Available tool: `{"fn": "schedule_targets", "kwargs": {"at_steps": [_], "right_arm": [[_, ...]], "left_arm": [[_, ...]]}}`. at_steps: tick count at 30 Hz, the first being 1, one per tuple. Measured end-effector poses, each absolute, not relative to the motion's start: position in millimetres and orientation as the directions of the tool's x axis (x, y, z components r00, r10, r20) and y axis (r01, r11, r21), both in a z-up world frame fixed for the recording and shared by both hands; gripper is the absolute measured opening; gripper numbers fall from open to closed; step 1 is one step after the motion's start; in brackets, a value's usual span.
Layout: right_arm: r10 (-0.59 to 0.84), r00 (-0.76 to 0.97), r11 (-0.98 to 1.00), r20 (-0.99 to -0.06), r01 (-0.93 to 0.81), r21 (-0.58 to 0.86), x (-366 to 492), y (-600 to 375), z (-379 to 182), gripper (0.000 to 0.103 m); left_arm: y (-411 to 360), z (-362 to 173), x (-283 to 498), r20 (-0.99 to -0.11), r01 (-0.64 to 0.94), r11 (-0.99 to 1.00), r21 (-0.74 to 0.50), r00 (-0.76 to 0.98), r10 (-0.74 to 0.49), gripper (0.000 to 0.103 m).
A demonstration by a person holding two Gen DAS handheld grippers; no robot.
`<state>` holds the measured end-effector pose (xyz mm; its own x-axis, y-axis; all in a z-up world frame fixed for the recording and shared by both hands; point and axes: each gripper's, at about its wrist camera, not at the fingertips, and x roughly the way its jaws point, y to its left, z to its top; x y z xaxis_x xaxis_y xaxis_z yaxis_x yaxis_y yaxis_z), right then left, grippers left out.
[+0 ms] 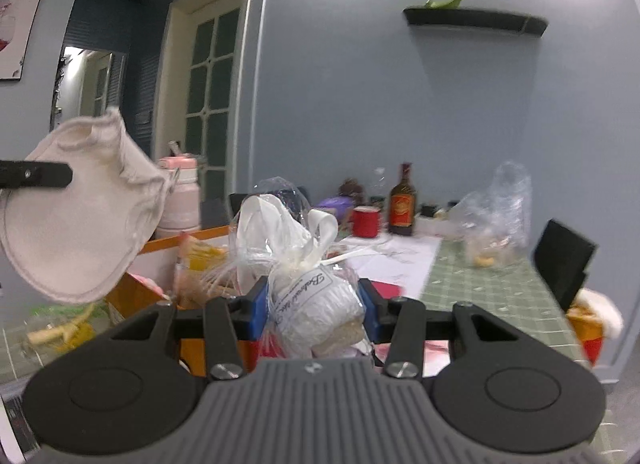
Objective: Organize soft objects
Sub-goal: 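Open the right tool to drop the roll into the box while the left tool carries the slipper over it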
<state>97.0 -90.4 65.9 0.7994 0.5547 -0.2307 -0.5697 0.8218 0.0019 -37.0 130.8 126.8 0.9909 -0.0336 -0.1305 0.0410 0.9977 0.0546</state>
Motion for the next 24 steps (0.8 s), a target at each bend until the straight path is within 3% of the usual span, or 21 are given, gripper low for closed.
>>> {"fn": "schedule_targets", "kwargs": {"at_steps": [7,10,20,24], "right_arm": [[0.57,0.729,0.799,-0.379,-0.6,0.048,172.7,-10.4,92.7,0.045],[0.521,0.726,0.818,-0.448,-0.574,0.022,204.0,29.6,103.2,0.045],[0.378,0.695,0.815,-0.612,-0.563,-0.137,278.2,133.5,92.8,0.045],[0.43,0.63,0.809,-0.646,-0.586,-0.033,297.6,149.9,90.8,0.045]], "left_arm": [[150.1,136.9,0.9,-0.118,-0.063,0.988,0.143,0.99,0.081,0.005],[158.1,133.9,24.1,-0.172,-0.137,0.978,0.16,0.971,0.164,0.005],[184.4,111.1,66.3,-0.231,-0.141,0.976,0.167,0.957,0.177,0.005],[198.0,110.6,66.9,-0.29,-0.146,0.981,0.129,0.94,0.178,0.005]]}}
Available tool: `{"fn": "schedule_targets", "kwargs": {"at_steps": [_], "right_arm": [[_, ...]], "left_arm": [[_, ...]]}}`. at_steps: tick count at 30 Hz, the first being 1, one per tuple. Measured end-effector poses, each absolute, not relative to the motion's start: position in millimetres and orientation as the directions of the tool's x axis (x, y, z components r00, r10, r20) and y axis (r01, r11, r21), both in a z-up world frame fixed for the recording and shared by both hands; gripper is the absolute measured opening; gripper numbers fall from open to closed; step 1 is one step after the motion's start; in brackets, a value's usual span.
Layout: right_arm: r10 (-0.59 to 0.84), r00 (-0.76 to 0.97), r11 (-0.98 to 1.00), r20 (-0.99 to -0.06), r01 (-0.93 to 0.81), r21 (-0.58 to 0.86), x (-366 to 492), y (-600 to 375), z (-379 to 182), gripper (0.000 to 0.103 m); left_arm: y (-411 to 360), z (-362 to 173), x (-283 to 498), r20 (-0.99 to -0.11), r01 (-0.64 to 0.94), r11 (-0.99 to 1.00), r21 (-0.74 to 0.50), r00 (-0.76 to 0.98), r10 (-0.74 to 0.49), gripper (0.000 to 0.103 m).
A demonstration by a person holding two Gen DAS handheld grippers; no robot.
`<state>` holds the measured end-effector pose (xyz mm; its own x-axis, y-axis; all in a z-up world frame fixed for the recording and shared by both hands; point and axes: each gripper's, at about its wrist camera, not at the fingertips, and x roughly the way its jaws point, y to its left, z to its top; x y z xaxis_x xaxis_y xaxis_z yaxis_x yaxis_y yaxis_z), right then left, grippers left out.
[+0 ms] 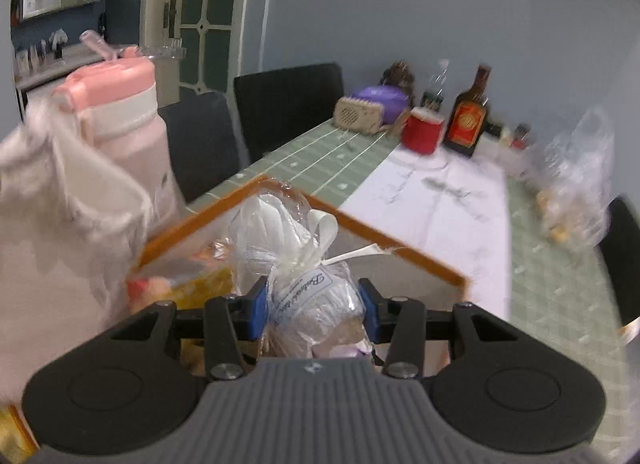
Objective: Organize soft objects
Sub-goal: 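Open the right tool to drop the roll into the box while the left tool carries the slipper over it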
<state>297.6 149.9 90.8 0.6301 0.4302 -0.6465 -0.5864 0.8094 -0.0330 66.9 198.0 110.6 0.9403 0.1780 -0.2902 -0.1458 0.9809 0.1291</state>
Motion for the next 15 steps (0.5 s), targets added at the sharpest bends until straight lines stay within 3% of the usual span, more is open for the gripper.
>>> {"fn": "schedule_targets", "kwargs": {"at_steps": [5,11,13,14,15], "right_arm": [[0.377,0.667,0.788,-0.643,-0.596,-0.155,302.2,173.9,88.2,0.045],[0.323,0.668,0.754,-0.67,-0.61,-0.243,310.0,192.0,73.8,0.049],[0.276,0.708,0.759,-0.65,-0.575,-0.304,307.1,194.1,70.8,0.067],[0.249,0.731,0.761,-0.635,-0.553,-0.339,306.0,194.2,70.8,0.087],[0.244,0.746,0.758,-0.619,-0.545,-0.358,303.4,192.6,71.9,0.093]], "left_arm": [[211.6,109.6,54.6,-0.237,-0.124,0.987,0.107,0.96,0.146,0.005],[217.0,116.4,59.0,-0.257,-0.088,0.993,0.081,0.961,0.106,0.005],[215.8,117.9,60.6,-0.251,-0.086,0.993,0.086,0.962,0.106,0.005],[214.0,118.9,61.2,-0.247,-0.085,0.992,0.09,0.963,0.105,0.005],[211.9,119.1,60.3,-0.244,-0.082,0.992,0.094,0.964,0.102,0.005]]}}
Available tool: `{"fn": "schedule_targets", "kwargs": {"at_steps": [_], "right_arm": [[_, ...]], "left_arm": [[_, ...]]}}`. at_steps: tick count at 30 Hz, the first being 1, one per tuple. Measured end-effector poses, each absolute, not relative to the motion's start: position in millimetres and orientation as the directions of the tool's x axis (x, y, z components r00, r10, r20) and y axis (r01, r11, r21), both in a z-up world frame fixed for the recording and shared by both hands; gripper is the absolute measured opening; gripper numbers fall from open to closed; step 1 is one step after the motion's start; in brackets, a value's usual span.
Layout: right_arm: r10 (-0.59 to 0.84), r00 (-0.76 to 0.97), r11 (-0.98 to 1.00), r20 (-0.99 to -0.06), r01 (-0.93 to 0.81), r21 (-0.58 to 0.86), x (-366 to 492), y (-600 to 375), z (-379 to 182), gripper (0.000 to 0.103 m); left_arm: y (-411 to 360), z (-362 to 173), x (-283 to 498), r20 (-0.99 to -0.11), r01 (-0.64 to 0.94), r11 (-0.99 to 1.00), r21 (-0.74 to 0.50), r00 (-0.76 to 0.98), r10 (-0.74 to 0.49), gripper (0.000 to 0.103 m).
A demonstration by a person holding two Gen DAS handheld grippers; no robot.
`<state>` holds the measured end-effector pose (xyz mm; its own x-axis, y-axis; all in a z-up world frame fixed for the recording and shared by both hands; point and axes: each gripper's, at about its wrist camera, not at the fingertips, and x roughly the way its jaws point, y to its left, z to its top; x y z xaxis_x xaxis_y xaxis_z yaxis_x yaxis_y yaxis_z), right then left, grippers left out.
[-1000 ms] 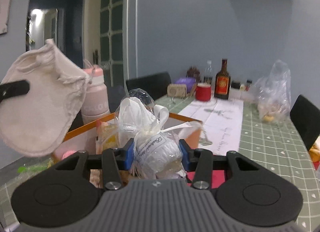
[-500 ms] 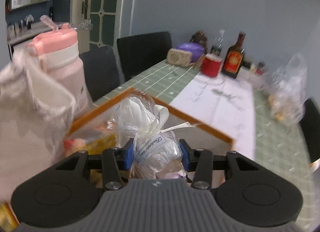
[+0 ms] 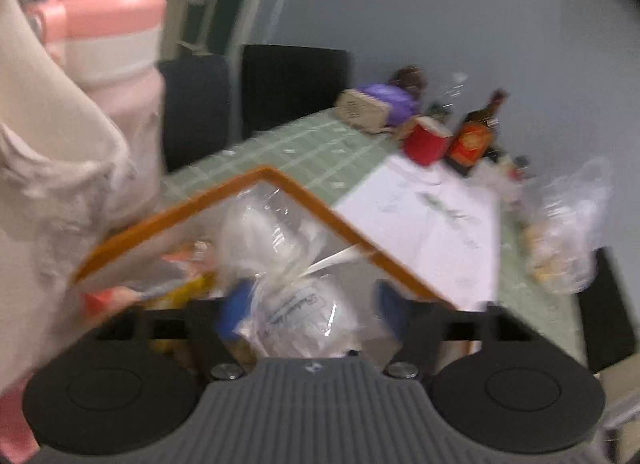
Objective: Organize soft objects
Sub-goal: 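Open the right tool to drop the roll into the box while the left tool carries the slipper over it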
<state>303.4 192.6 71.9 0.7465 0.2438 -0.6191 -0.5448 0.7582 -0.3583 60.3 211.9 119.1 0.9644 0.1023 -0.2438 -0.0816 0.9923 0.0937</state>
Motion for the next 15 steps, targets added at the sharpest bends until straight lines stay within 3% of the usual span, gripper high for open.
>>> {"fn": "schedule_targets", "kwargs": {"at_steps": [3,8,12,15], "right_arm": [[0.306,0.76,0.745,-0.574,-0.566,-0.353,290.1,174.7,83.0,0.093],[0.303,0.849,0.834,-0.432,-0.456,-0.311,267.1,125.5,99.9,0.1],[0.287,0.896,0.876,-0.338,-0.389,-0.287,238.8,80.6,94.2,0.1],[0.312,0.895,0.907,-0.318,-0.381,-0.182,225.8,46.8,84.5,0.095]], "left_arm": [[210.1,118.2,63.4,-0.245,-0.044,0.997,0.066,0.968,0.059,0.005],[194.0,119.6,70.1,-0.245,0.003,0.999,0.048,0.969,0.009,0.005],[179.4,121.5,81.5,-0.263,0.031,0.999,0.032,0.965,-0.021,0.005],[168.8,123.3,90.1,-0.273,0.042,0.999,0.012,0.961,-0.037,0.005]]}}
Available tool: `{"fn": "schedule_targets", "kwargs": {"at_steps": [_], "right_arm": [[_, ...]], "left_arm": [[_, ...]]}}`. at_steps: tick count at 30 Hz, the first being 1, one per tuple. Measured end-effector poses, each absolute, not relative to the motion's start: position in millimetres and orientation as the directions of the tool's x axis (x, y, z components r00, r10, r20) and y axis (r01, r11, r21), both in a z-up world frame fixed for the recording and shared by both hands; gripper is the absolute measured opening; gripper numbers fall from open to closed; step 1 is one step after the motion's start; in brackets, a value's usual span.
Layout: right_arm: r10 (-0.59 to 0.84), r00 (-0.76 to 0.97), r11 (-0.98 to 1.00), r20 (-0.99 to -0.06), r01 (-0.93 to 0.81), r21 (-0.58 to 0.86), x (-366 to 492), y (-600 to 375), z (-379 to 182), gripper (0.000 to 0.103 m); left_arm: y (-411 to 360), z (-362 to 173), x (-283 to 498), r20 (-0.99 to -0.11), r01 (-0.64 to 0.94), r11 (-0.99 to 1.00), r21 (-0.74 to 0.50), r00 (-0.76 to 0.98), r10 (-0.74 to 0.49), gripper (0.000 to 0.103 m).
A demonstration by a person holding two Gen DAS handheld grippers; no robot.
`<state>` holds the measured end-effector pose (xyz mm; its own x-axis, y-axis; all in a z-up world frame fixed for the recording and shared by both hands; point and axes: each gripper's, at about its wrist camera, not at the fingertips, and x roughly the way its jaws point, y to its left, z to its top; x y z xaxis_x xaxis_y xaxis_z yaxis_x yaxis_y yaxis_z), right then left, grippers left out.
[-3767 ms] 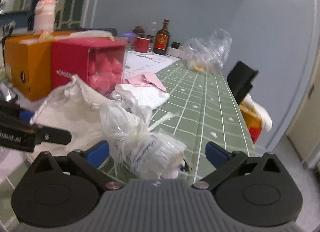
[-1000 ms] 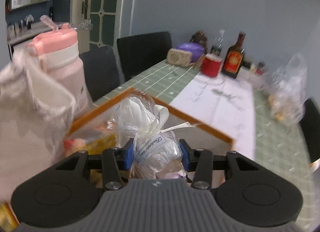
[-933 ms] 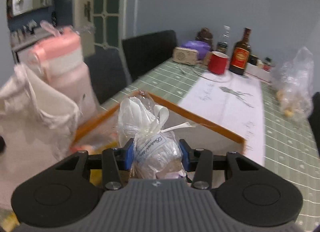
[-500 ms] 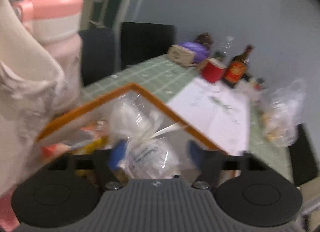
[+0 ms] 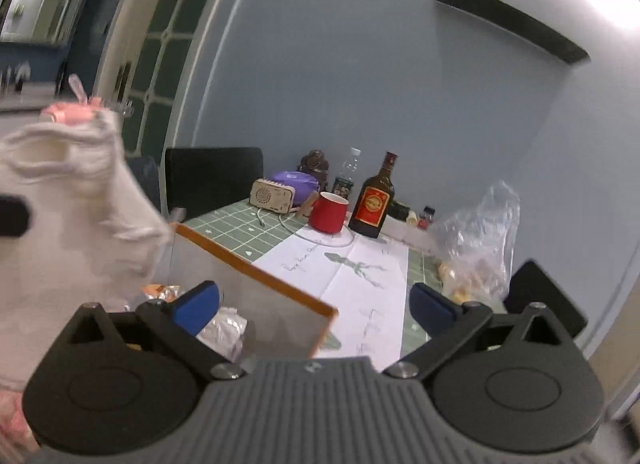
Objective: Organize soft objects
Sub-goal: 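Open the right tool to drop the roll into the box while the left tool carries the slipper over it, then lower the white slipper into the orange box and open the left tool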
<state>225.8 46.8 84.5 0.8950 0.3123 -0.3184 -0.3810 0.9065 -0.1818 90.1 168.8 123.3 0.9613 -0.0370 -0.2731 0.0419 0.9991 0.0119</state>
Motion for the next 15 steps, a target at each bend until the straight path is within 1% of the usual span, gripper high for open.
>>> {"fn": "schedule_targets", "kwargs": {"at_steps": [3,5,7,9,11,15], "right_arm": [[0.345,0.894,0.928,-0.286,-0.37,-0.038,220.6,19.2,72.7,0.096],[0.328,0.907,0.943,-0.264,-0.331,0.033,219.6,7.6,64.2,0.097],[0.3,0.917,0.953,-0.262,-0.302,0.033,216.5,3.9,60.5,0.097],[0.292,0.928,0.955,-0.232,-0.297,0.014,210.8,0.8,59.5,0.098],[0.283,0.935,0.959,-0.213,-0.283,0.031,209.8,-4.3,57.5,0.099],[0.271,0.928,0.961,-0.256,-0.247,0.123,219.4,-16.9,51.5,0.099]], "left_arm": [[157.8,122.1,98.9,-0.282,0.043,0.999,-0.005,0.958,-0.043,0.005],[149.8,118.8,104.7,-0.302,0.037,0.999,0.001,0.953,-0.035,0.005],[144.2,116.5,109.2,-0.324,0.046,0.999,-0.006,0.945,-0.046,0.005],[142.4,114.3,114.3,-0.334,0.057,0.998,-0.037,0.94,-0.066,0.005],[138.6,111.2,120.6,-0.341,0.052,0.998,-0.043,0.938,-0.064,0.005],[130.0,102.8,134.7,-0.347,0.015,0.999,-0.036,0.938,-0.026,0.005]]}}
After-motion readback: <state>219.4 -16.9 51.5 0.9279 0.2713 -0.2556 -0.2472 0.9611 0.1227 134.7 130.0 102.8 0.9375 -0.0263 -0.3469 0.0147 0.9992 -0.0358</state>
